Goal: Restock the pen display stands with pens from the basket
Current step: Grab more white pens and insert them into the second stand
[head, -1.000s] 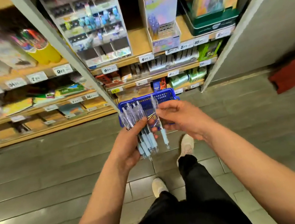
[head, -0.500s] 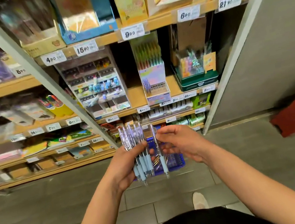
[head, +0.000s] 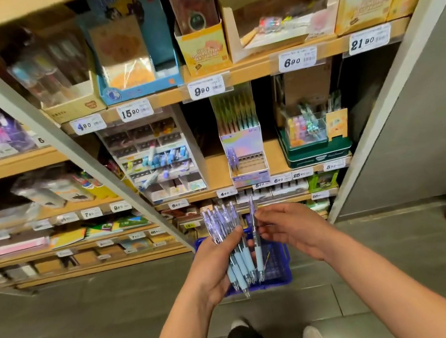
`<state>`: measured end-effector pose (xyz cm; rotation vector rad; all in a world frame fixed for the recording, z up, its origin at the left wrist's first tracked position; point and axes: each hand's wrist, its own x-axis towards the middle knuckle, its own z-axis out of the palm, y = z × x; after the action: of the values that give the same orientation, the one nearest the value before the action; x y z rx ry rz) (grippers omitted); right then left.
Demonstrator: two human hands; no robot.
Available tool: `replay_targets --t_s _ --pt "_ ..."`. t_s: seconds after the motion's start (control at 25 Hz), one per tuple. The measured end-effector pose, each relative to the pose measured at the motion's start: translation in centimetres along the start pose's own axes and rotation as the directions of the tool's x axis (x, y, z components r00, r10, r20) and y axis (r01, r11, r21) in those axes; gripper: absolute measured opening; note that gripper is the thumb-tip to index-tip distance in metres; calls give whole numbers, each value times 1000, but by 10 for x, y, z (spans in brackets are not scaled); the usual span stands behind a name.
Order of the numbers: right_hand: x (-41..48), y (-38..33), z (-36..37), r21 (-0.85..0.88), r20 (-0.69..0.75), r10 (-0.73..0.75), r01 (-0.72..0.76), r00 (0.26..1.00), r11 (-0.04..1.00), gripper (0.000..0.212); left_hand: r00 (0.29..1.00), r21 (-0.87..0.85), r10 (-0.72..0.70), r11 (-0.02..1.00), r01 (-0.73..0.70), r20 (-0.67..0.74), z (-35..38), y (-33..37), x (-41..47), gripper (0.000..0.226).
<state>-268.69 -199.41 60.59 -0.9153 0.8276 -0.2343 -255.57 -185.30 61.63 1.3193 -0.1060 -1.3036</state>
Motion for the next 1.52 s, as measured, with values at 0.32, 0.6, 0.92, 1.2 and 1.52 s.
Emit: replay_targets --t_s 0.32,0.6,0.92,1.2,1.52 --pt "69 -27 26 62 -90 9 -3 996 998 12 997 153 8 988 -21 81 -34 53 73 31" --pt "124 -38 46 84 -195 3 13 981 996 12 989 260 -82 964 46 126 -57 92 142 45" --pt "179 -60 7 35 -174 87 -83 981 996 13 994 214 -74 975 55 84 -43 101 195 93" --pt "255 -82 -60 -236 -451 -229 131 863 963 8 997 148 -72 986 72 -1 -22 98 232 58" --pt "319 -66 -50 -764 -314 -569 153 760 627 7 993 91 -102 990 108 -66 -19 87 261 35"
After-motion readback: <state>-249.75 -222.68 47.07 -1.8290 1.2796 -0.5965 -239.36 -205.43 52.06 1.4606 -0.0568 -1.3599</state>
